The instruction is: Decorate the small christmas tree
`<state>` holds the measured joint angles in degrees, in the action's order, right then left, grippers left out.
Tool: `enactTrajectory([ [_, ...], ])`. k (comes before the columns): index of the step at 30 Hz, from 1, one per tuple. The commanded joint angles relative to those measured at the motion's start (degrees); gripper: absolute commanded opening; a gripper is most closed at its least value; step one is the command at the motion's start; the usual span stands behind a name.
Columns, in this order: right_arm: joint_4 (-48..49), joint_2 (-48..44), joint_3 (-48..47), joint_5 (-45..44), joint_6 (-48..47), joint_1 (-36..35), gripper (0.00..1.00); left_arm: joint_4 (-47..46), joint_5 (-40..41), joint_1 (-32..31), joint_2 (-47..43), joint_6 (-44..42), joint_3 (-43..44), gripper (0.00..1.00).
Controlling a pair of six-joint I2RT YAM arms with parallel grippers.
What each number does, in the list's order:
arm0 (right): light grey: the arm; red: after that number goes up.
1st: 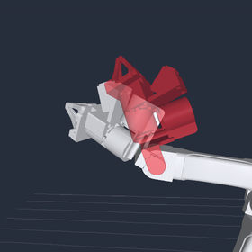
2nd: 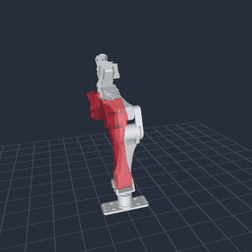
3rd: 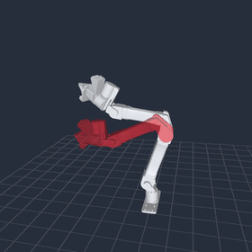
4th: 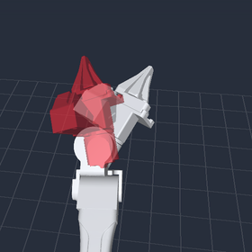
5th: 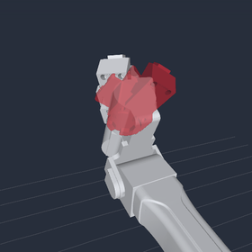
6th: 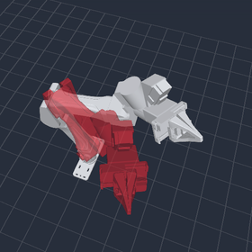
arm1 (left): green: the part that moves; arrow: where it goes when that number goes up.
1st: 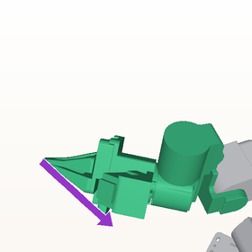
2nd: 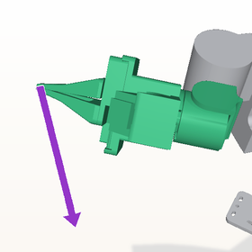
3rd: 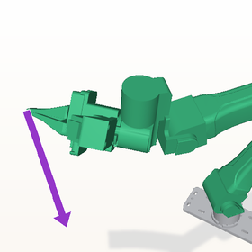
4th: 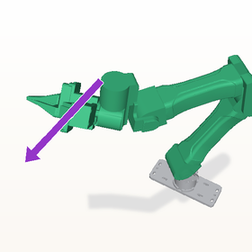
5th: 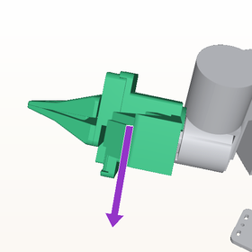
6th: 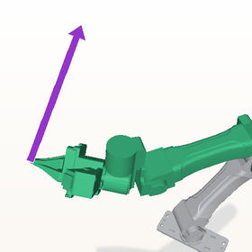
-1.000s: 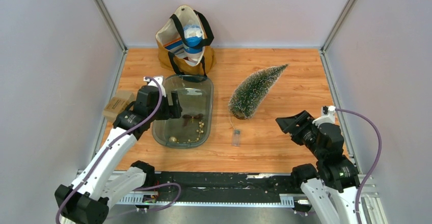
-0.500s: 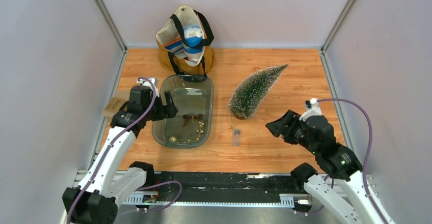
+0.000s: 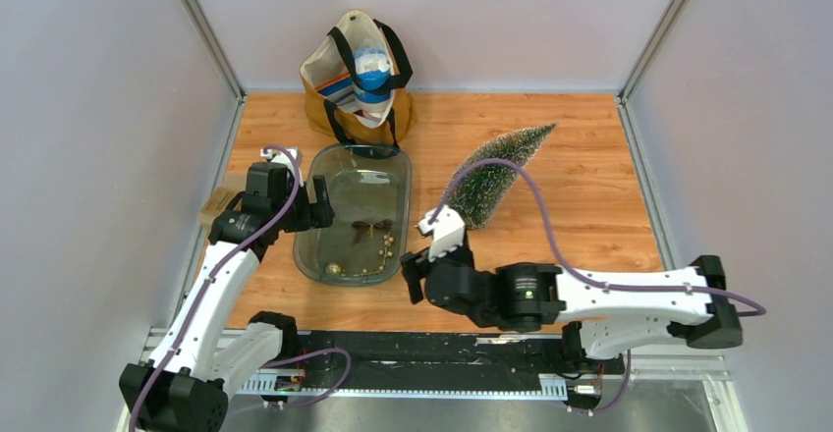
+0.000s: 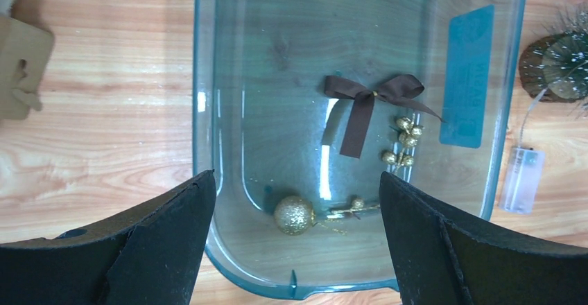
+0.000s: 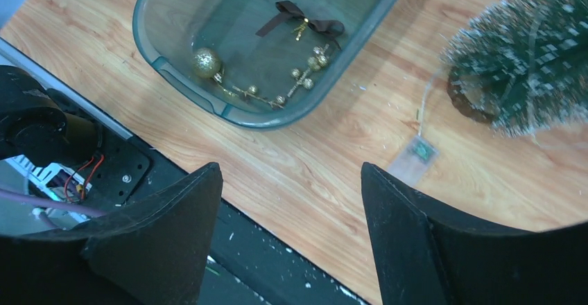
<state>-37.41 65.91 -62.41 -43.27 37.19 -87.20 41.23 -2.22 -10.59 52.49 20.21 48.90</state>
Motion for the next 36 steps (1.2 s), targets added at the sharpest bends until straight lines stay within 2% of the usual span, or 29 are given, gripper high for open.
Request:
enactTrajectory([
  [1,8.3,7.3,-6.8,-0.9,-8.6,-0.2,0.77,2.4,2.0,0.7,0.3,-3.8,3.5,0.95],
  [4,7.6,13.1,-11.1,1.3,-6.8,0.5,0.79,4.3,3.6,0.9,0.2,-4.6,4.7,0.95],
  [8,4.7,19.3,-16.3,11.5,-3.0,4.4,0.80,5.0,5.4,1.0,-0.5,-8.1,5.6,0.95],
  [13,-0.3,26.4,-21.7,21.1,-0.6,12.1,0.79,3.3,5.3,1.5,-0.8,-6.5,3.6,0.95],
  [21,2.5,36.6,-27.0,33.5,-5.5,18.0,0.76,4.4,12.8,2.4,-1.1,-5.8,3.3,0.95],
  [24,3.5,41.3,-30.1,38.7,-6.9,20.0,0.75,5.5,18.0,2.7,-0.4,-4.9,3.7,0.95],
  [28,3.6,47.6,-34.6,44.7,-9.8,21.5,0.72,5.8,19.3,6.5,-0.7,-3.5,3.6,0.96],
  [32,3.0,52.3,-39.4,48.1,-14.0,21.5,0.72,5.3,13.7,15.2,1.0,-3.5,3.7,0.96],
  [36,1.7,56.9,-44.3,49.9,-16.2,21.5,0.73,5.1,12.1,19.1,2.0,-3.6,4.0,0.96],
])
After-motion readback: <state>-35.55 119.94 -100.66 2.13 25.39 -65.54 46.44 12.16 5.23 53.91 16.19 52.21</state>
